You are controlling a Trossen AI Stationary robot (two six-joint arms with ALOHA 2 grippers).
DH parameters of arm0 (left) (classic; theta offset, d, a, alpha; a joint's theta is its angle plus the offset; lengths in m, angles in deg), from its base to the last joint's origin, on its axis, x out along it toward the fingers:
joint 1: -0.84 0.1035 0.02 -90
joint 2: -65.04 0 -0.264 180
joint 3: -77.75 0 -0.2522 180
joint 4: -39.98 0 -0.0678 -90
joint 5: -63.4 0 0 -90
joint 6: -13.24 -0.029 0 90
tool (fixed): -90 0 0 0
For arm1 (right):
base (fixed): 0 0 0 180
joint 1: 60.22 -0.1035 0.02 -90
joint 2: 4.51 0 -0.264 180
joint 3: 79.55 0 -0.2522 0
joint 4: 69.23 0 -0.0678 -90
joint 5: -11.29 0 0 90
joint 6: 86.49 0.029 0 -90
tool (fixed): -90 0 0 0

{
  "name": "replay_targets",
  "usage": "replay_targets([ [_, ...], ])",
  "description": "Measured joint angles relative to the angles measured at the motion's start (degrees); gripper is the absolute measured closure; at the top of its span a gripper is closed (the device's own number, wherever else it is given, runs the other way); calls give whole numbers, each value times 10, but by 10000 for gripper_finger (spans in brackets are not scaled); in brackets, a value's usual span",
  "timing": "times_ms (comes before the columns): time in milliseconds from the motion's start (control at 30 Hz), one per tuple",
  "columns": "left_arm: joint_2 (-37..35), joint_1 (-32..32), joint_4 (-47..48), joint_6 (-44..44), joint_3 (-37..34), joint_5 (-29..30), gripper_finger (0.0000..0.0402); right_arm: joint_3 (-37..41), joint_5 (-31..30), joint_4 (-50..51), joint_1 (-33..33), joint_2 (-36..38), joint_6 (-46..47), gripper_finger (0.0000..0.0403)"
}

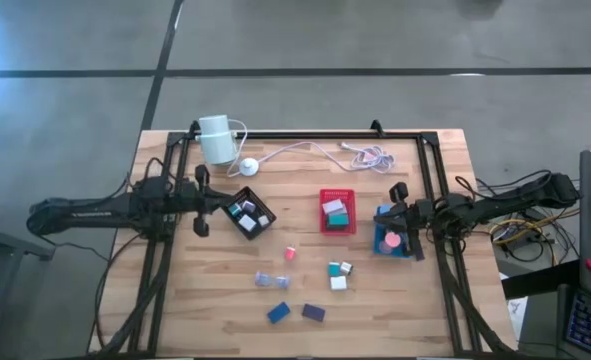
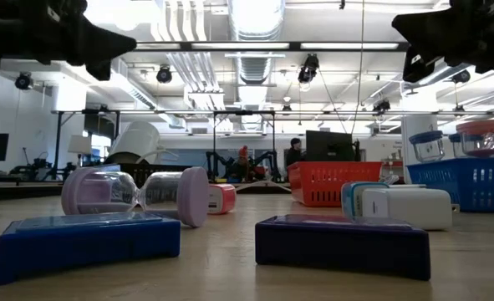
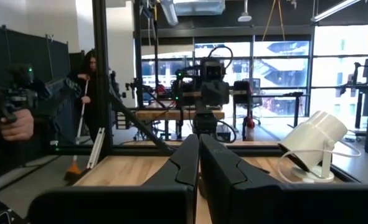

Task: Pick & Place Office items
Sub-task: Put the purple hourglass into the blue bin

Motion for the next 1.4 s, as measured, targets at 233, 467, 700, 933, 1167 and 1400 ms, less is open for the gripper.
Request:
replay_targets([
  [233,22,-36,6,-22,16,11,398,0,0,0,0,0,-4,390],
  [467,72,-84,-17,-9,66,16,400,0,1,4,0,0,-5,390],
  [700,174,-134,-14,22,105,61,400,0,5,11,0,0,-27,390],
  [933,315,-198,68,116,173,73,400,0,4,23,0,0,-4,390],
  [1167,447,-281,200,203,270,112,378,0,-32,10,0,0,8,390],
  [1400,544,-328,326,243,343,113,277,0,-54,5,1,0,2,390],
])
